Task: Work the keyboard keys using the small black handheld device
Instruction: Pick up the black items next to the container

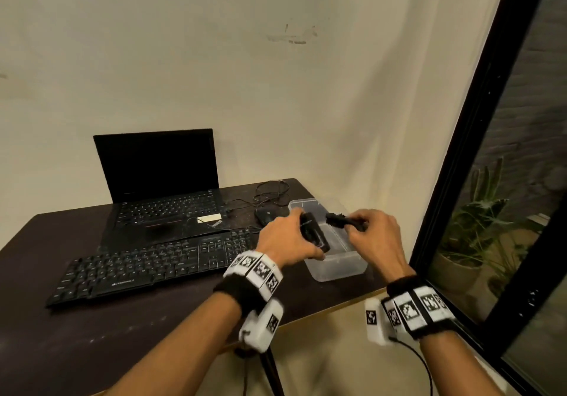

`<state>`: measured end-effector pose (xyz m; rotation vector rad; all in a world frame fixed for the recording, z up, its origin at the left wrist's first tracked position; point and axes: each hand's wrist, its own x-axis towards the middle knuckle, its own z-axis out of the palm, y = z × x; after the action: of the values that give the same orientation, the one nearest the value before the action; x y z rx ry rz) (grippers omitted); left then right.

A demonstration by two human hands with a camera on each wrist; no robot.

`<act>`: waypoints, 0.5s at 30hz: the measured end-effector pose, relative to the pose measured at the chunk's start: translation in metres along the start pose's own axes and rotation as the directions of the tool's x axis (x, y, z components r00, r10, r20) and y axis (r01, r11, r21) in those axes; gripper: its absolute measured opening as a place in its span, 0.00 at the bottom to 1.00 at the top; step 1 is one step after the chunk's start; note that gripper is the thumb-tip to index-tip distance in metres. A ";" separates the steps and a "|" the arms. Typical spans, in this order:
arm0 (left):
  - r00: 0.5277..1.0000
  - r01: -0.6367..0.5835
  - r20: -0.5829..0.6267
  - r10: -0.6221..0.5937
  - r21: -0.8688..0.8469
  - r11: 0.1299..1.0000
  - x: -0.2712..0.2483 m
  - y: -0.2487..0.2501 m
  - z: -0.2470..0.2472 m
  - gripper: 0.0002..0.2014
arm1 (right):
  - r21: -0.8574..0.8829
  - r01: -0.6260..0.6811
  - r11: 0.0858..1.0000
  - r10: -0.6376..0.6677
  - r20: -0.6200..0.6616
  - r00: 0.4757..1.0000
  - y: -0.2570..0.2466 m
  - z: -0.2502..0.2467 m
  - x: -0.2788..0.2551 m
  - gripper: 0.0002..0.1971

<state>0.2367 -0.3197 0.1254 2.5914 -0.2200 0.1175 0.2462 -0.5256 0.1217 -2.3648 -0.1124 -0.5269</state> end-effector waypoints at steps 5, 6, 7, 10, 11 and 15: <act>0.982 0.020 0.172 -0.083 0.336 0.942 0.064 0.038 0.024 0.43 | -0.277 -0.053 0.959 0.107 0.185 0.977 0.021 0.031 0.039 0.08; 0.975 0.035 0.197 -0.103 0.322 0.946 0.070 0.038 0.030 0.43 | -0.298 -0.057 0.953 0.121 0.199 0.972 0.024 0.037 0.041 0.08; 0.968 0.053 0.219 -0.121 0.292 0.955 0.076 0.037 0.034 0.44 | -0.322 -0.068 0.944 0.144 0.216 0.966 0.028 0.041 0.044 0.09; 0.946 0.106 0.282 -0.159 0.194 0.975 0.088 0.032 0.037 0.45 | -0.374 -0.087 0.923 0.197 0.269 0.943 0.038 0.052 0.051 0.12; 0.943 0.111 0.291 -0.162 0.183 0.977 0.091 0.030 0.035 0.43 | -0.363 -0.104 0.926 0.212 0.274 0.938 0.040 0.055 0.052 0.12; 0.916 0.082 0.374 -0.145 0.179 0.980 0.091 0.028 0.036 0.32 | -0.389 -0.107 0.915 0.262 0.373 0.890 0.039 0.059 0.061 0.14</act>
<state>0.3227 -0.3742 0.1205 2.7594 -0.2060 -0.4403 0.3304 -0.5196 0.0824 -2.7803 0.0257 0.0754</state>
